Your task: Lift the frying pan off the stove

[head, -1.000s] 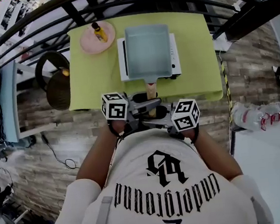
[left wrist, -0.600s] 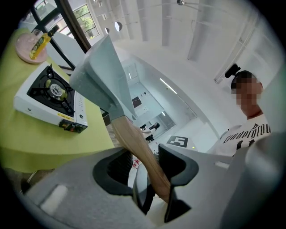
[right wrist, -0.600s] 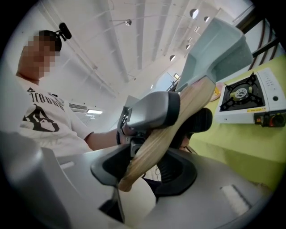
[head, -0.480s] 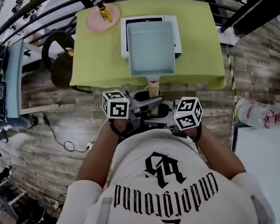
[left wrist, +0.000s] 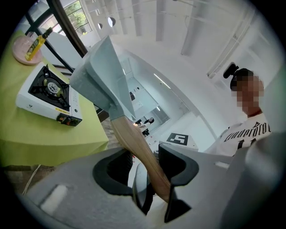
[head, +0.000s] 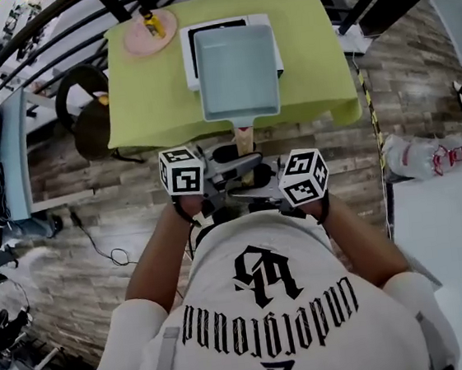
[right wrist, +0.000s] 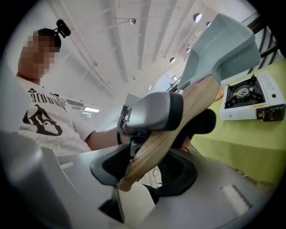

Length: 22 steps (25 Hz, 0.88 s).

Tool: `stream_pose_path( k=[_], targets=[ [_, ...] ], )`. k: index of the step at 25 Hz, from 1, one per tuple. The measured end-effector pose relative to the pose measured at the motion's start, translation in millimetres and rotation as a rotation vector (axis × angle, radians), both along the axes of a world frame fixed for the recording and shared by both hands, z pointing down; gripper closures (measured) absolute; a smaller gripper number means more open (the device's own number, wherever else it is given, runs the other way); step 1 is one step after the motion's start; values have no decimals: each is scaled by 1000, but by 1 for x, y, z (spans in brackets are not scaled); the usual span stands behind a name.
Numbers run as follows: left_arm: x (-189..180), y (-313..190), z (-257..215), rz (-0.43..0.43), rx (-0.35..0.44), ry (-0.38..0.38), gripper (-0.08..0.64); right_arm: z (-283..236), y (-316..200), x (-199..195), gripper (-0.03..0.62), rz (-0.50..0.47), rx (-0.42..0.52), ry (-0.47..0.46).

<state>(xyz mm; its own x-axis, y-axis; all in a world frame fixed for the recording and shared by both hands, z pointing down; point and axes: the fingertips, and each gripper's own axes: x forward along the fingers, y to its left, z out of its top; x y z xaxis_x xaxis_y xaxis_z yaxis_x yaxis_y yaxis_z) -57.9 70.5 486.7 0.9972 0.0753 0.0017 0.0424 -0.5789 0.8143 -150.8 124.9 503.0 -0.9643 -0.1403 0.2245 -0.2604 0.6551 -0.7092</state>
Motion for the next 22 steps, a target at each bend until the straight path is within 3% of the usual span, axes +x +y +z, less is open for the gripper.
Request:
stream_pose_path(
  k=[14, 22],
  targets=[
    [-92, 44, -20, 111, 3, 41, 359, -21, 34, -95, 402, 100, 16, -18],
    [-139, 68, -29, 159, 41, 26, 359, -27, 54, -144, 402, 131, 50, -15]
  ],
)
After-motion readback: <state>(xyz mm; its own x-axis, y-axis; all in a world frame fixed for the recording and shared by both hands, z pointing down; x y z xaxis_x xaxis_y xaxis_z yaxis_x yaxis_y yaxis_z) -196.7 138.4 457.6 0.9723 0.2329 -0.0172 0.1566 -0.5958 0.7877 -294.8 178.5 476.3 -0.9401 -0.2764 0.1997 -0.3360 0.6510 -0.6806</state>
